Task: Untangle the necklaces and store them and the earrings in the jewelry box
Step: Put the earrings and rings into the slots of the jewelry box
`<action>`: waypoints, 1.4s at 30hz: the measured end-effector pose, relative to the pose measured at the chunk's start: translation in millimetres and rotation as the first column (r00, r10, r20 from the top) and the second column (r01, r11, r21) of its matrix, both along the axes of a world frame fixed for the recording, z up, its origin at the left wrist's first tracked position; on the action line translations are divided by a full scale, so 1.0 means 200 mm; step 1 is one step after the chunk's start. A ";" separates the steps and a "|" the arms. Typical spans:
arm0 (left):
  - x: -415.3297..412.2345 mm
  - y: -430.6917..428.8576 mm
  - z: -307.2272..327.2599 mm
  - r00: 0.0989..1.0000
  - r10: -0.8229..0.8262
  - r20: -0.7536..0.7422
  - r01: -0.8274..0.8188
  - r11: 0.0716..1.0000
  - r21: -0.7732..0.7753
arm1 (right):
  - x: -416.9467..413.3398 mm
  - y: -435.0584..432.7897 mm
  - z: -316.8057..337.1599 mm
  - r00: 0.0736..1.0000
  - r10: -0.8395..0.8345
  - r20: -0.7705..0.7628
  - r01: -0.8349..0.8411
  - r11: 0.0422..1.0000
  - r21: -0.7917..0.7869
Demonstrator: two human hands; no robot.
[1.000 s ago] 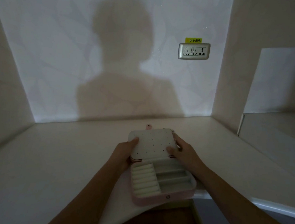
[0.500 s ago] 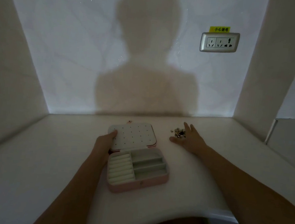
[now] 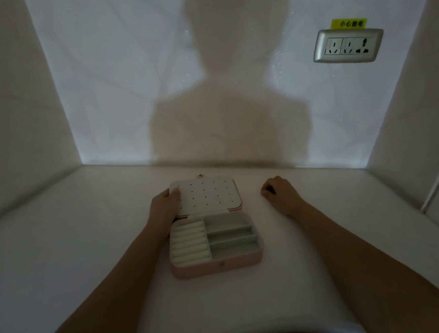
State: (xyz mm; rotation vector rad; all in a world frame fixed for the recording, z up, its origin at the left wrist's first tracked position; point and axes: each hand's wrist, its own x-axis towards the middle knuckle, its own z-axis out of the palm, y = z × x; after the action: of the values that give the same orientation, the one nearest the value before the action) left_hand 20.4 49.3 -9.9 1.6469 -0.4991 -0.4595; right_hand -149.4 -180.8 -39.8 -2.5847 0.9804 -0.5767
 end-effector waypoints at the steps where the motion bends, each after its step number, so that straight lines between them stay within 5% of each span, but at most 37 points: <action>1: -0.01 0.00 0.00 1.000 -0.007 0.017 0.007 1.000 0.018 | -0.01 0.02 0.00 1.000 -0.004 -0.005 0.004 1.000 -0.005; 16: -0.16 0.05 -0.05 0.953 -0.133 0.271 0.078 0.976 0.204 | -0.52 0.53 -0.01 0.984 0.178 0.026 -0.177 0.983 -0.044; 26: -0.22 0.14 -0.10 0.819 -0.128 0.559 -0.112 0.920 0.376 | -0.65 0.60 0.01 0.979 0.085 0.184 -0.098 0.993 0.059; 30: -0.21 0.14 -0.11 0.793 -0.140 0.592 -0.132 0.910 0.392 | -0.66 0.61 0.05 0.984 0.074 0.164 -0.090 0.992 0.094; 33: -0.21 0.15 -0.10 0.748 -0.136 0.650 -0.173 0.905 0.388 | -0.66 0.61 0.09 0.959 0.045 0.280 -0.097 0.980 0.175; 35: -0.24 0.15 -0.05 0.725 -0.080 0.684 -0.134 0.958 0.254 | -0.66 0.63 0.13 0.915 -0.010 0.403 -0.100 0.963 0.249; 37: -0.31 0.16 0.01 0.707 -0.116 0.697 0.025 0.990 0.139 | -0.63 0.67 0.19 0.818 -0.087 0.569 -0.199 0.884 0.423; 40: -0.44 0.19 0.11 0.745 -0.322 0.584 0.322 0.941 0.107 | -0.57 0.75 0.26 0.637 -0.264 0.724 -0.501 0.572 0.649; 42: -0.50 0.22 0.15 0.789 -0.419 0.450 0.456 0.890 0.028 | -0.52 0.80 0.30 0.595 -0.344 0.727 -0.599 0.413 0.686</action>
State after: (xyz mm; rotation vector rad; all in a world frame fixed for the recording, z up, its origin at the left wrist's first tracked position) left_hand -79.5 93.1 20.2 1.5505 -1.2516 -0.3879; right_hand -253.7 -21.1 20.0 -1.0944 0.4401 -0.7508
